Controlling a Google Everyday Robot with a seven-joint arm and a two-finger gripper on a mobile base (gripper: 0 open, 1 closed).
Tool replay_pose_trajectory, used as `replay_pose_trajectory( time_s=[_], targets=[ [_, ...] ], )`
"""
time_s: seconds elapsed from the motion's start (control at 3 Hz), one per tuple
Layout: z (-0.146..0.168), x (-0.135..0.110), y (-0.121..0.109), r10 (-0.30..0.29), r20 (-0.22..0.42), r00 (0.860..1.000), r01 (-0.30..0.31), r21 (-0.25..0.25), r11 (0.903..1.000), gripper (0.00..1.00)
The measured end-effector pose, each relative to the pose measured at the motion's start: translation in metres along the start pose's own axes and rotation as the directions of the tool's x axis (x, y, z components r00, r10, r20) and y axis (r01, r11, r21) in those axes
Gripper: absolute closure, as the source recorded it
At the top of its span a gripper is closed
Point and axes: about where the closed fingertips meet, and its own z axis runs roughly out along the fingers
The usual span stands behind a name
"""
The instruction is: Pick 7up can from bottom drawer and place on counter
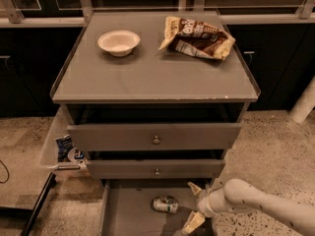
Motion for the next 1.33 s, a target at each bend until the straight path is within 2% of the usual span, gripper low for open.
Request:
replay_pose_trajectory(
  time_s=[0.33,1.0,1.33],
  targets=[
    [0.032,0.013,-0.017,0.003,0.048,0.999,-0.004,0.017,0.9999,0.0],
    [0.044,0.021,-0.016,0.019,0.042,0.999,-0.019,0.02,0.9996,0.0],
    [0.068,0.038,-0.024,0.018,0.021,1.0,-0.019,0.046,0.9987,0.0]
  ],
)
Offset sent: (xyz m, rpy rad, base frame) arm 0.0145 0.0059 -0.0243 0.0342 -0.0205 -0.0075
